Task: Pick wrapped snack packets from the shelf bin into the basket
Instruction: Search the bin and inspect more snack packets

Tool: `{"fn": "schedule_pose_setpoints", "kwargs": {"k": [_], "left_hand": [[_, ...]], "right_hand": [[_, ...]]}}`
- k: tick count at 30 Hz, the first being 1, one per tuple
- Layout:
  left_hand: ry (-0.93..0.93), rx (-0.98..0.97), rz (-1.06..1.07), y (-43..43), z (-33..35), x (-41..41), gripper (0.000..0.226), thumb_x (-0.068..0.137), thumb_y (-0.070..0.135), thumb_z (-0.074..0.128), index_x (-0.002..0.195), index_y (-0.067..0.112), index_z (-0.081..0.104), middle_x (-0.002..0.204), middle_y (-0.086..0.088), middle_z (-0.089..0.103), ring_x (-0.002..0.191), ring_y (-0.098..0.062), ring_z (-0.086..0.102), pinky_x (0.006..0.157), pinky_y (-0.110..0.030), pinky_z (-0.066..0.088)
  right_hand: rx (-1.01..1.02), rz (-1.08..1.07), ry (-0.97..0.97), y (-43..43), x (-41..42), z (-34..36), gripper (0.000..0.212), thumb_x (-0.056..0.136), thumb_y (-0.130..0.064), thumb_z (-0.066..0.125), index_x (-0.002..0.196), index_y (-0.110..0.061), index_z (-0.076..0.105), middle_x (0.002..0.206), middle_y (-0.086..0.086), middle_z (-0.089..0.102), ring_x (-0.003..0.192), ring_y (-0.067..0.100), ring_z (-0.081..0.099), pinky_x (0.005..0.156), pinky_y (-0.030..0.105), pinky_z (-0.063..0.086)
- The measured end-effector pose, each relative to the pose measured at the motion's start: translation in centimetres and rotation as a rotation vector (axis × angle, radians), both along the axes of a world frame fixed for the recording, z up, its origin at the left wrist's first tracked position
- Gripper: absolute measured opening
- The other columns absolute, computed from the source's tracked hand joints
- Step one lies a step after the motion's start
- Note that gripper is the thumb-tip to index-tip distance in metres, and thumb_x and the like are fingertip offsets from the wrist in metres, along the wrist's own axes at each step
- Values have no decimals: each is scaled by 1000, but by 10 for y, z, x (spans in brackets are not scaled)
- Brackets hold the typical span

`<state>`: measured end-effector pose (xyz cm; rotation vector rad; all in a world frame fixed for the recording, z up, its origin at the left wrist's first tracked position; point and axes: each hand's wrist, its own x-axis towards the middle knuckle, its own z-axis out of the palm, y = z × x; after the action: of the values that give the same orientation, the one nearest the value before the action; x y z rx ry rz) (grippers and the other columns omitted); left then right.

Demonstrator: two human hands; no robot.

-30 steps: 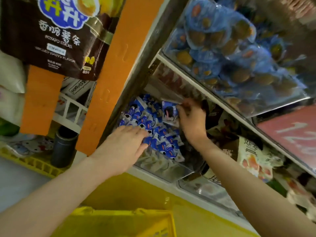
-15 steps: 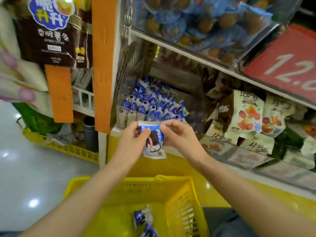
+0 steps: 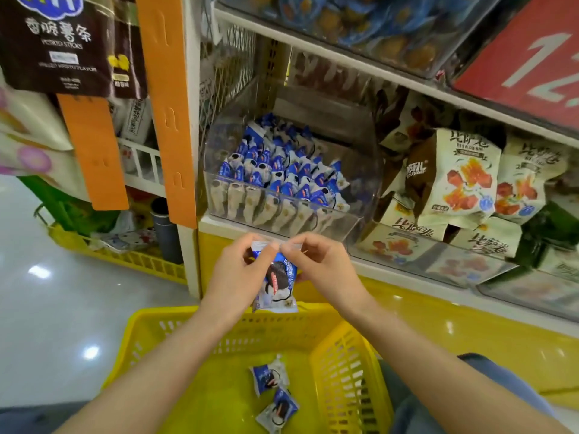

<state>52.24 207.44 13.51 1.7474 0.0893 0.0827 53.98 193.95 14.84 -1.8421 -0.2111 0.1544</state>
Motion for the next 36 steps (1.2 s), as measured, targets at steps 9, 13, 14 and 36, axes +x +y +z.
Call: {"fn": "schedule_pose_setpoints", "kwargs": {"k": [9,13,14,36], "left_hand": [[181,-175,-7,-4,-3,4,25,90,24,54,66,18,56,67,-3,62,61,-11,63,52,-23,48],[213,-233,-88,-1,-2,0,20,91,30,54,73,26,62,72,4,68,69,-8,67,60,-25,52],[234,-245,-109,-1,-2,-2,11,90,31,56,84,25,63,79,3,70,74,-9,68,66,-27,53],[-40,82,-96,3,-15,-11,19,88,9,59,77,24,65,76,6,70,70,-4,64,65,-19,52]], "right_hand": [[-469,6,-589,-9,-2,-6,8,86,-16,64,89,-11,70,82,-5,62,73,-2,51,66,14,44],[-417,-18,-542,-10,-5,-7,7,88,-18,61,87,-14,67,80,-9,60,73,0,53,64,13,44],[-363,-58,-484,-10,-6,-7,6,88,-18,60,86,-17,66,78,-11,60,74,0,55,64,12,45],[-95,69,2,-17,-17,-8,7,88,-17,62,86,-23,60,91,5,68,80,19,66,76,32,53]]}}
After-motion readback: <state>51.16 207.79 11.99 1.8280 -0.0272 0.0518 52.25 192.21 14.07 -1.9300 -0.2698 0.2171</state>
